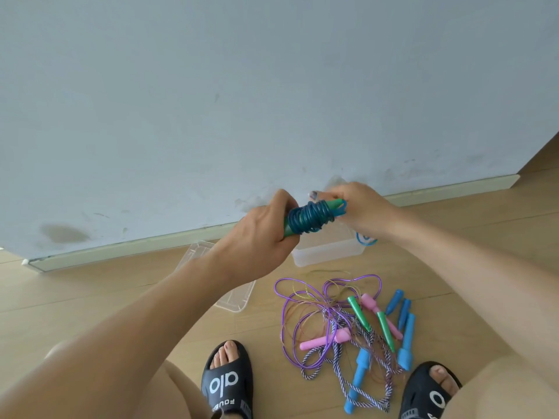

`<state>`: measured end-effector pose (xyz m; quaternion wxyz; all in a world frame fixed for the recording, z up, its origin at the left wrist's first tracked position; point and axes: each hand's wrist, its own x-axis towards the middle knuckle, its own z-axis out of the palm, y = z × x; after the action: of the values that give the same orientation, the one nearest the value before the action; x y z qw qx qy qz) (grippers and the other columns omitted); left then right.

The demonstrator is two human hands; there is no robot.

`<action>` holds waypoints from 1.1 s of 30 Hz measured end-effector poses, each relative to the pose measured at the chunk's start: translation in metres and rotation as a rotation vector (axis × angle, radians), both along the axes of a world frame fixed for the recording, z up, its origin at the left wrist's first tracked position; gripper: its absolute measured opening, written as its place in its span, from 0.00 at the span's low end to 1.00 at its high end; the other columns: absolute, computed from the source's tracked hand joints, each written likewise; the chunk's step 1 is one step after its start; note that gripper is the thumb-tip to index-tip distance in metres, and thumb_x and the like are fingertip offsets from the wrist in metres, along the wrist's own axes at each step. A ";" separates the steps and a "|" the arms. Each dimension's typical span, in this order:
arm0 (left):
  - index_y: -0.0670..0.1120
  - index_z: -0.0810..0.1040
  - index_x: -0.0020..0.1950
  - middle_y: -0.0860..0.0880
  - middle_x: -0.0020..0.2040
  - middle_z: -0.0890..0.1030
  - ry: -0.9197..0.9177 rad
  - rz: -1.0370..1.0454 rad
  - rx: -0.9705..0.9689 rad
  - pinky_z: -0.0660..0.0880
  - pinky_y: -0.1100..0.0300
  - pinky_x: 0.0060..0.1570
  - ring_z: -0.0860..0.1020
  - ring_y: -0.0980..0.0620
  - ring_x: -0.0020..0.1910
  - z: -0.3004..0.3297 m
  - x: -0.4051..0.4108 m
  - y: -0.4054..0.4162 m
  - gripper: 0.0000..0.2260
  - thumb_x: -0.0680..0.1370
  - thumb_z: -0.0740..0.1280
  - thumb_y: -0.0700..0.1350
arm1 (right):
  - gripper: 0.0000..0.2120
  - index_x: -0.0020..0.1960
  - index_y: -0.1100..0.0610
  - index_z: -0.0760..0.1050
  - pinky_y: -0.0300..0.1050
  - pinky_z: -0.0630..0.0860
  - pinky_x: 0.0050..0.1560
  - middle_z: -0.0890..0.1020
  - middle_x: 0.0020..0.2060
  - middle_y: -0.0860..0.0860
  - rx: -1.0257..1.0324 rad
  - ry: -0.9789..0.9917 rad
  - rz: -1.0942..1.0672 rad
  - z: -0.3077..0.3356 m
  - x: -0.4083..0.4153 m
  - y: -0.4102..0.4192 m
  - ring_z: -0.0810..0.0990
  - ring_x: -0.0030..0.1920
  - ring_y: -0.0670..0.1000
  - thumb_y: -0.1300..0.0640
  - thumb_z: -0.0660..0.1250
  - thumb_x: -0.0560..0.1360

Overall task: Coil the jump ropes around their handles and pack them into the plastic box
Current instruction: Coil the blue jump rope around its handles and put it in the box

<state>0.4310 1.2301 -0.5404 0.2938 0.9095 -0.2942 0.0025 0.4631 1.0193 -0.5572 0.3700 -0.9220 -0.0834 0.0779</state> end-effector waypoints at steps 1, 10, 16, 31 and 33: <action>0.47 0.64 0.53 0.56 0.34 0.73 0.015 -0.004 -0.051 0.62 0.61 0.30 0.69 0.53 0.30 0.002 -0.001 -0.001 0.11 0.77 0.65 0.39 | 0.15 0.29 0.51 0.60 0.43 0.58 0.30 0.62 0.26 0.48 -0.041 0.049 0.015 -0.004 -0.004 0.003 0.58 0.29 0.49 0.46 0.58 0.70; 0.52 0.68 0.50 0.50 0.35 0.73 0.243 0.267 -0.080 0.67 0.57 0.33 0.69 0.49 0.33 0.005 0.024 0.017 0.10 0.74 0.63 0.38 | 0.27 0.31 0.55 0.65 0.40 0.61 0.30 0.70 0.21 0.46 -0.140 0.012 0.088 -0.004 -0.059 0.033 0.67 0.25 0.46 0.44 0.47 0.84; 0.50 0.66 0.53 0.48 0.36 0.73 0.073 0.189 0.344 0.67 0.55 0.32 0.73 0.41 0.36 -0.012 0.020 0.009 0.08 0.75 0.60 0.42 | 0.19 0.36 0.52 0.63 0.48 0.61 0.31 0.70 0.26 0.49 -0.564 -0.423 0.251 0.009 -0.076 0.046 0.72 0.30 0.57 0.44 0.52 0.82; 0.47 0.69 0.61 0.53 0.38 0.72 -0.224 -0.223 0.385 0.58 0.56 0.35 0.67 0.46 0.35 0.001 -0.010 -0.007 0.14 0.76 0.63 0.45 | 0.27 0.29 0.57 0.67 0.43 0.62 0.31 0.66 0.23 0.47 -0.015 -0.071 0.153 0.012 -0.019 0.011 0.65 0.26 0.46 0.39 0.61 0.79; 0.49 0.68 0.65 0.53 0.37 0.72 -0.181 -0.253 0.348 0.61 0.55 0.35 0.68 0.45 0.35 0.004 -0.013 -0.004 0.19 0.75 0.64 0.45 | 0.27 0.29 0.57 0.68 0.40 0.63 0.30 0.69 0.23 0.47 0.054 0.037 0.129 0.005 -0.022 0.017 0.66 0.25 0.45 0.41 0.61 0.80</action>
<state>0.4185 1.2262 -0.5366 0.1030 0.8984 -0.4270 -0.0033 0.4413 1.0364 -0.5525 0.3902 -0.9028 -0.1379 0.1165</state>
